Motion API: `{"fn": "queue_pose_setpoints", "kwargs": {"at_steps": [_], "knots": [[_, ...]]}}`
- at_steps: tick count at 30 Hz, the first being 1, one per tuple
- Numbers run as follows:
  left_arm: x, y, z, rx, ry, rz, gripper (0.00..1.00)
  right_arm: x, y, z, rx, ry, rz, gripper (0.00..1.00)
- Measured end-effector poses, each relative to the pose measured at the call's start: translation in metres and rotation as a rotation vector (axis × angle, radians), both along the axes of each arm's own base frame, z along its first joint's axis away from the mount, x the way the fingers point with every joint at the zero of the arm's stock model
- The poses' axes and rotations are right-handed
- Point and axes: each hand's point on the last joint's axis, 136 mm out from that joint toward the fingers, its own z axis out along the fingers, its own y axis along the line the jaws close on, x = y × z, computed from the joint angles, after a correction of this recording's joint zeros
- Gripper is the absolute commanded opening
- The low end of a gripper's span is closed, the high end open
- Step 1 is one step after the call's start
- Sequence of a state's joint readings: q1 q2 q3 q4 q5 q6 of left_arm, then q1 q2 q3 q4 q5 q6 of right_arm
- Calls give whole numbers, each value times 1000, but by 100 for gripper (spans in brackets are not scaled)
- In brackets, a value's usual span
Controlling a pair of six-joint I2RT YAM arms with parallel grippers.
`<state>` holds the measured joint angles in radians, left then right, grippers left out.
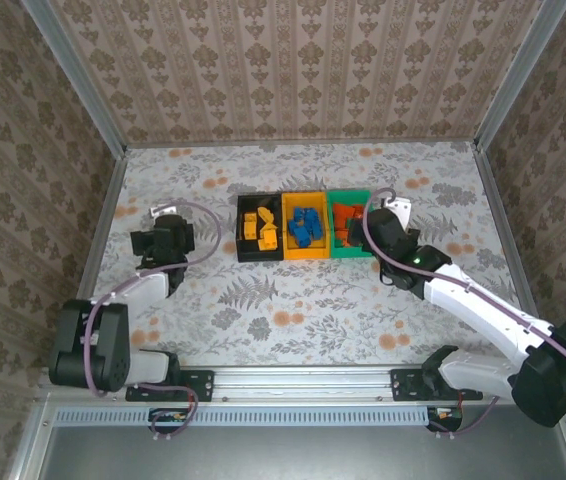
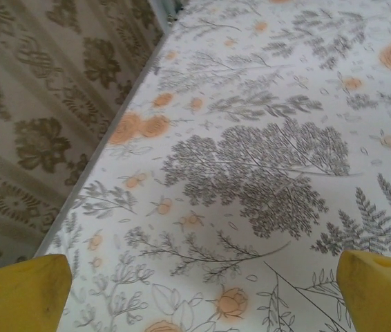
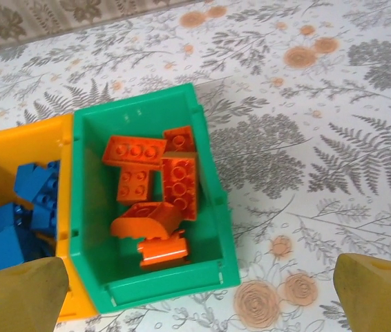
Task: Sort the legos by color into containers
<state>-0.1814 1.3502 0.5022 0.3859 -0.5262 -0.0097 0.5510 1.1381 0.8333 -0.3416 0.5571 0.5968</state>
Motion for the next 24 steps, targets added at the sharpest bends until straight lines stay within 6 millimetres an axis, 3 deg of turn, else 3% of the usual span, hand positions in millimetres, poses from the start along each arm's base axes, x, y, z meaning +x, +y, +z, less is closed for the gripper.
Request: {"fn": "queue_pose_setpoints", "kwargs": {"at_steps": [4,10,17,24], "knots": [[6,-3,-21,-18,-15,-71,100,2,-27,7,-20,-28,-42,100],[7,-1,-39,-81,-80,-138,100,8,-91,16,-136,-152,-152,100],[16,1,-30,-104,-125,-147,100,15,-150,-35,-217,-144,-235,100],[17,0,-27,-108,-135,-153,100,48,-143,-82,-196,-122,-135,100]]}}
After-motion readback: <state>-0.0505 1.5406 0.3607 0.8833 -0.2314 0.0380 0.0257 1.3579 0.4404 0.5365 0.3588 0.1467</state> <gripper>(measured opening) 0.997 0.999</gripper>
